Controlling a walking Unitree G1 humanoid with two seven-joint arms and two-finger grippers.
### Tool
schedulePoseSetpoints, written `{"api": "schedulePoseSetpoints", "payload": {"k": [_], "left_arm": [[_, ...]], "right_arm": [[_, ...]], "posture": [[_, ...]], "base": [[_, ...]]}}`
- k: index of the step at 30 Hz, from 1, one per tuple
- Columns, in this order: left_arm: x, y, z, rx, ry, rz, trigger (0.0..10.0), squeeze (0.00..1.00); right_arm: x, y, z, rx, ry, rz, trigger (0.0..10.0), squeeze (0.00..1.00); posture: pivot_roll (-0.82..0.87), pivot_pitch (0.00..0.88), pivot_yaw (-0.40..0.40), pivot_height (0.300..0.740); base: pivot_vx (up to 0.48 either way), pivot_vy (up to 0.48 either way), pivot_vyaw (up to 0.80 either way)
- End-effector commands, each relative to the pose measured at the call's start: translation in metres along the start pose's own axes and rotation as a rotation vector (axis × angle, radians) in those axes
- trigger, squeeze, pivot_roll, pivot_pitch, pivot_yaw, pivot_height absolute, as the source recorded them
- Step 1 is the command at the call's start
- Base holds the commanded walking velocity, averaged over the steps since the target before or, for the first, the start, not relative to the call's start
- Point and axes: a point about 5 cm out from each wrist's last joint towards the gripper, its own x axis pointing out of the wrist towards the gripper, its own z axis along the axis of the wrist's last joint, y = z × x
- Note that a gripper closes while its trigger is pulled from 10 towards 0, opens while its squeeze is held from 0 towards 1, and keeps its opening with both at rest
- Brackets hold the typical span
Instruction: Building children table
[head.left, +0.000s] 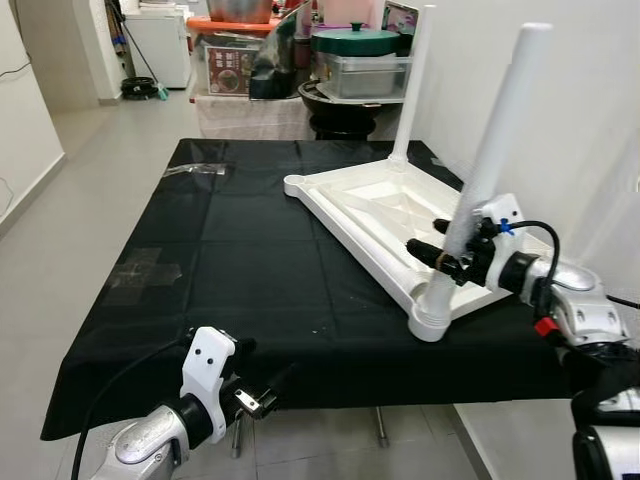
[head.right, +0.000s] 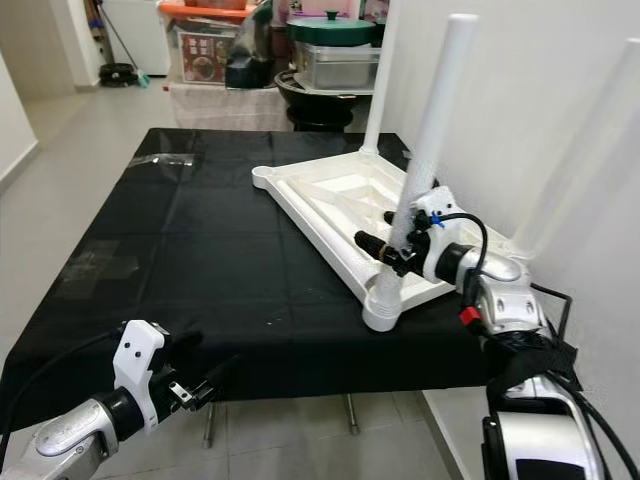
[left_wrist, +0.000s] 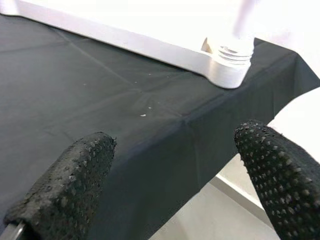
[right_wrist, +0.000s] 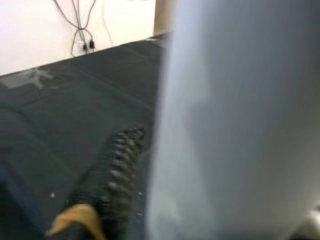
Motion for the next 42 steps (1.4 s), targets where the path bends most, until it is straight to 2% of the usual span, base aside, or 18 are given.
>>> {"api": "schedulePoseSetpoints", "payload": {"k": [1, 6, 8, 9, 11, 12, 14, 16, 18, 19, 20, 29, 33, 34, 35, 37, 41, 42], "left_arm": [[-0.002, 0.001, -0.003, 0.002, 0.016, 0.005, 10.0, 0.00], [-0.002, 0.002, -0.003, 0.005, 0.016, 0.006, 10.0, 0.00], [-0.001, 0.002, -0.003, 0.005, 0.016, 0.003, 10.0, 0.00], [-0.001, 0.002, -0.003, 0.005, 0.016, 0.003, 10.0, 0.00], [0.001, 0.001, -0.003, 0.003, 0.014, -0.001, 10.0, 0.00], [0.001, 0.001, -0.003, 0.003, 0.014, -0.001, 10.0, 0.00], [0.001, 0.000, -0.003, 0.001, 0.013, -0.004, 10.0, 0.00], [0.001, 0.000, -0.003, 0.001, 0.013, -0.004, 10.0, 0.00], [0.002, 0.000, -0.003, 0.001, 0.012, -0.002, 10.0, 0.00], [0.002, 0.000, -0.003, 0.001, 0.012, -0.002, 10.0, 0.00], [0.003, 0.000, -0.002, 0.001, 0.011, 0.000, 10.0, 0.00], [0.005, 0.000, -0.003, 0.002, 0.006, 0.011, 10.0, 0.00], [0.006, 0.000, -0.003, 0.002, 0.006, 0.013, 10.0, 0.00], [0.006, -0.001, -0.004, 0.002, 0.008, 0.015, 10.0, 0.00], [0.005, -0.001, -0.004, 0.001, 0.009, 0.017, 10.0, 0.00], [0.005, -0.001, -0.004, 0.001, 0.008, 0.020, 10.0, 0.00], [0.004, 0.000, -0.004, 0.001, 0.007, 0.022, 10.0, 0.00], [0.003, 0.000, -0.004, 0.001, 0.008, 0.023, 10.0, 0.00]], "right_arm": [[0.009, 0.005, -0.009, -0.002, 0.047, -0.019, 0.0, 0.00], [0.007, 0.000, -0.010, 0.039, 0.039, -0.095, 0.0, 0.00], [0.003, -0.012, -0.015, 0.074, 0.069, -0.274, 0.0, 0.00], [0.003, -0.012, -0.015, 0.074, 0.069, -0.274, 0.0, 0.00], [-0.006, -0.023, -0.026, 0.117, 0.131, -0.574, 0.0, 0.00], [-0.006, -0.023, -0.026, 0.117, 0.131, -0.574, 0.0, 0.00], [-0.017, -0.027, -0.038, 0.173, 0.168, -0.801, 0.0, 0.00], [-0.017, -0.027, -0.038, 0.173, 0.168, -0.801, 0.0, 0.00], [-0.025, -0.011, -0.054, 0.245, 0.195, -1.065, 0.0, 0.00], [-0.025, -0.011, -0.054, 0.245, 0.195, -1.065, 0.0, 0.00], [-0.027, 0.002, -0.059, 0.272, 0.200, -1.165, 0.0, 0.00], [-0.018, 0.031, -0.065, 0.294, 0.271, -1.330, 0.0, 0.00], [-0.015, 0.033, -0.064, 0.291, 0.271, -1.329, 0.0, 0.00], [-0.002, 0.033, -0.054, 0.285, 0.203, -1.192, 10.0, 0.00], [0.004, 0.026, -0.036, 0.251, 0.048, -1.035, 10.0, 1.00], [-0.003, 0.015, -0.026, 0.224, -0.022, -1.004, 10.0, 1.00], [-0.009, 0.005, -0.017, 0.225, -0.045, -0.961, 10.0, 1.00], [-0.008, 0.003, -0.010, 0.221, -0.086, -0.886, 10.0, 0.00]], "posture": [[0.09, 0.000, -0.071, 0.740], [0.08, 0.000, -0.064, 0.740], [0.08, 0.000, -0.063, 0.740], [0.08, 0.000, -0.063, 0.740], [0.07, 0.000, -0.056, 0.740], [0.07, 0.000, -0.056, 0.740], [0.07, 0.000, -0.057, 0.740], [0.07, 0.000, -0.057, 0.740], [0.06, 0.000, -0.057, 0.740], [0.06, 0.000, -0.057, 0.740], [0.07, 0.000, -0.056, 0.740], [0.06, 0.000, -0.062, 0.740], [0.06, 0.000, -0.064, 0.740], [0.06, 0.000, -0.065, 0.740], [0.06, 0.000, -0.069, 0.740], [0.06, 0.000, -0.071, 0.740], [0.07, 0.000, -0.076, 0.740], [0.07, 0.000, -0.077, 0.740]], "base": [[0.000, 0.000, 0.00], [0.000, 0.000, 0.00], [0.000, 0.000, 0.00], [0.000, 0.000, 0.00], [0.000, 0.000, 0.00], [0.000, 0.000, 0.00], [0.000, 0.000, 0.00], [0.000, 0.000, 0.00], [0.000, 0.000, 0.00], [0.000, 0.000, 0.00], [0.000, 0.000, 0.00], [0.000, 0.000, 0.00], [0.000, 0.000, 0.00], [0.000, 0.000, 0.00], [0.000, 0.000, 0.00], [0.000, 0.000, 0.00], [0.000, 0.000, 0.00], [0.000, 0.000, 0.00]]}}
